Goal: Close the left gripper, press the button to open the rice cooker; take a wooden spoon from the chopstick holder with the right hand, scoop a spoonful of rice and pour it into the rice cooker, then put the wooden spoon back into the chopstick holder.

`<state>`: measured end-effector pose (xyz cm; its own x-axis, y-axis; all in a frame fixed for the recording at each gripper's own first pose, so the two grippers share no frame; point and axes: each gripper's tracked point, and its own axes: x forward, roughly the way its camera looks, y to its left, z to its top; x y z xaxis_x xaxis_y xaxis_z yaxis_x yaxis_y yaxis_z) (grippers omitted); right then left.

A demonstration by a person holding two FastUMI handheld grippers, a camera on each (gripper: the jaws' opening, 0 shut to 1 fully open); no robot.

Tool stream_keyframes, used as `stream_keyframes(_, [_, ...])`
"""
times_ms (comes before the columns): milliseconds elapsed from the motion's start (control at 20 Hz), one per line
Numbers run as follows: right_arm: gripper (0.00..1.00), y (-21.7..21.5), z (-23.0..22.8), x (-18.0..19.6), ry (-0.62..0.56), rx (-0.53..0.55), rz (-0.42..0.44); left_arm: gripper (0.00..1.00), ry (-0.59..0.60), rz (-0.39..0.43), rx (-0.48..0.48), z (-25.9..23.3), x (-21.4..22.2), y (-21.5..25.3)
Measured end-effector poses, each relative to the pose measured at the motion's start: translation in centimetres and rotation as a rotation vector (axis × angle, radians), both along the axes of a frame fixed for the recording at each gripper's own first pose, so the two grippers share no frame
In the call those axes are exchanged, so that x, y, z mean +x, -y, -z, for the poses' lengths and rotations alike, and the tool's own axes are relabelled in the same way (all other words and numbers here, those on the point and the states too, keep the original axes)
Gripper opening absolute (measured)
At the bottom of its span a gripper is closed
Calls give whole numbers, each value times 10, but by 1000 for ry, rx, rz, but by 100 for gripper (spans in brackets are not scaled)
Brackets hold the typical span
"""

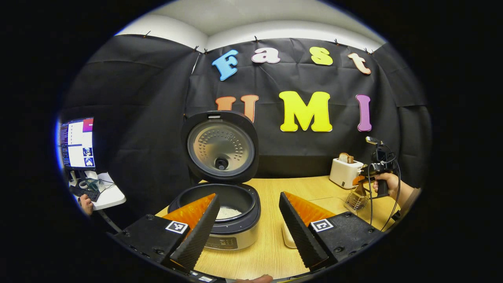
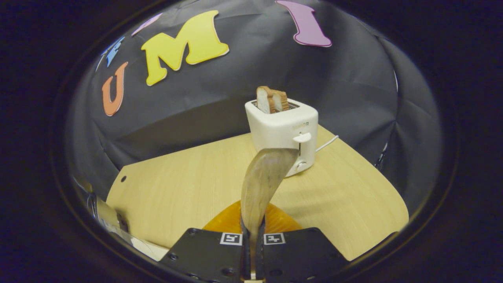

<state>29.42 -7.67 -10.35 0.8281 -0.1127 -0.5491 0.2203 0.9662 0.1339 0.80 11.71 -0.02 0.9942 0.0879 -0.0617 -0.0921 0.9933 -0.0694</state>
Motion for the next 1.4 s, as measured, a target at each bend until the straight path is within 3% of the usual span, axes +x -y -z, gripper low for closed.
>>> stream_keyframes(400, [2,-23,-74,-34,124,-76,-18,97,25,4,-13,-8,-8,-4])
stream_keyframes(550, [6,-52,-98,-48,151,-56,-74,97,35,8,-20,-13,-11,-3])
stream_keyframes(750, [3,-95,-118,-66,189,-87,-139,97,36,16,-26,-13,-11,-4])
stream_keyframes(1150, [5,-196,-93,-88,191,-92,-280,97,18,12,-23,-8,-10,-7])
stream_keyframes(1400, [5,-222,-41,-82,183,-177,-333,97,11,15,-22,-5,-9,-11])
